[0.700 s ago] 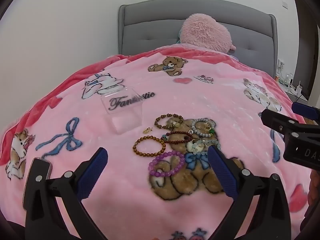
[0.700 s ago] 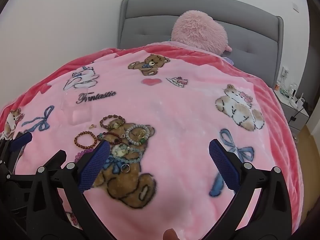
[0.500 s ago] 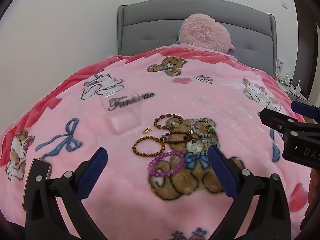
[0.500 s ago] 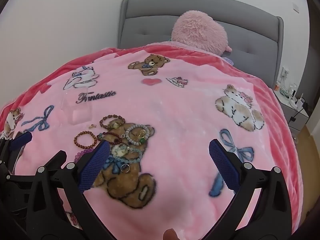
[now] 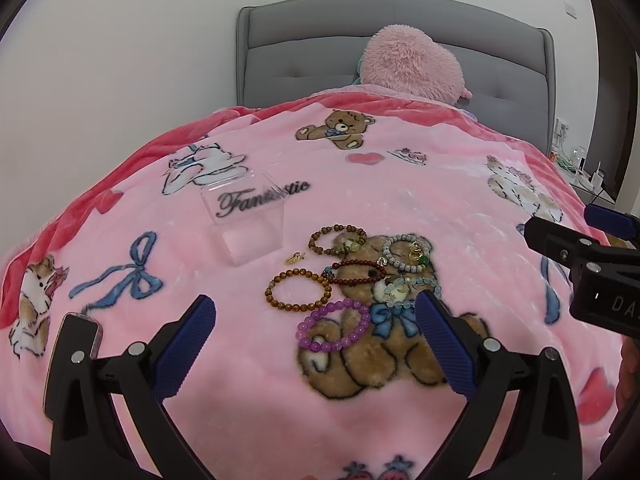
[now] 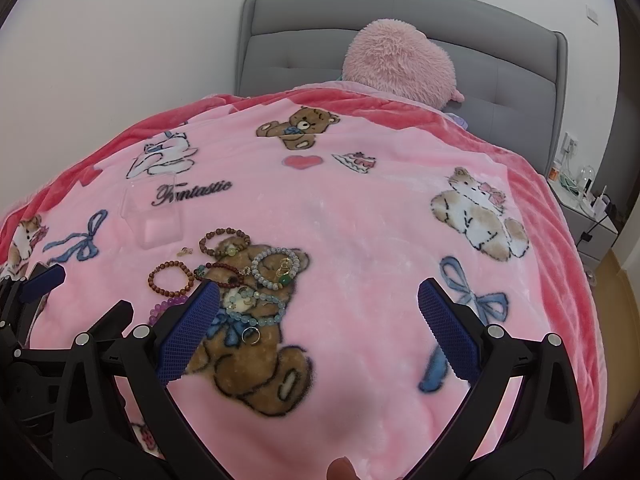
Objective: Organize jewelry
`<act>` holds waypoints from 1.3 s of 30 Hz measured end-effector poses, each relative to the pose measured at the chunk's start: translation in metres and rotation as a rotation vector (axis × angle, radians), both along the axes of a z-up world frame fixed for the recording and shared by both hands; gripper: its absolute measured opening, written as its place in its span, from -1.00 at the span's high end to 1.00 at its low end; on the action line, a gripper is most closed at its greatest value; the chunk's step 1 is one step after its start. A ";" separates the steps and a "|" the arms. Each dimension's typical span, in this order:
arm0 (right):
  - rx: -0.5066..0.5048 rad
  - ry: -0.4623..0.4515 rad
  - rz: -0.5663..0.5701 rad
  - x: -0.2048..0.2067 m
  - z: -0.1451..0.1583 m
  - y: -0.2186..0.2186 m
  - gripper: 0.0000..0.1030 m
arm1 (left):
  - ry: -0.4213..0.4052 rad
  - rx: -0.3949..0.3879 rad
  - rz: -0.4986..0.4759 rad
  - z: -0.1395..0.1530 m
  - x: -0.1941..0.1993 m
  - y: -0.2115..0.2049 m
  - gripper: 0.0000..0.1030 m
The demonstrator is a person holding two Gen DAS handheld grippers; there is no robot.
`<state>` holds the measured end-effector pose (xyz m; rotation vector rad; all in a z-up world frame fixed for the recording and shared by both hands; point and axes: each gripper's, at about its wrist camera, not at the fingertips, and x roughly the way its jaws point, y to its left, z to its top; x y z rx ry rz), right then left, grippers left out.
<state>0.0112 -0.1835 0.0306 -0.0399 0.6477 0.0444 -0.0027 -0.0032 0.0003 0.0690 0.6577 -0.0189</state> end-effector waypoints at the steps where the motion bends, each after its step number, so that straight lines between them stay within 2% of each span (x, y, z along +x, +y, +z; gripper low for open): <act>1: -0.001 -0.001 -0.001 0.001 0.001 0.003 -0.85 | 0.001 -0.001 -0.001 0.000 -0.001 -0.001 -0.90; 16: 0.002 0.008 -0.007 0.012 -0.002 0.001 -0.85 | 0.013 -0.014 -0.013 -0.008 0.008 0.003 -0.90; 22: -0.040 -0.013 0.033 0.028 0.003 0.003 -0.85 | 0.026 -0.011 -0.017 -0.007 0.025 0.007 -0.90; 27: -0.027 0.005 0.091 0.048 0.002 0.006 -0.84 | 0.045 -0.031 0.008 -0.009 0.042 0.019 -0.90; 30: 0.005 0.034 0.147 0.063 -0.003 0.007 -0.82 | 0.054 -0.065 0.039 -0.016 0.052 0.031 -0.90; 32: 0.018 0.048 0.152 0.072 -0.009 0.007 -0.70 | 0.062 -0.089 0.043 -0.022 0.057 0.039 -0.90; 37: 0.117 0.116 0.152 0.100 -0.027 -0.002 -0.63 | 0.057 -0.108 0.026 -0.035 0.070 0.046 -0.90; 39: 0.128 0.140 0.154 0.111 -0.037 -0.002 -0.55 | 0.054 -0.105 0.017 -0.038 0.075 0.046 -0.78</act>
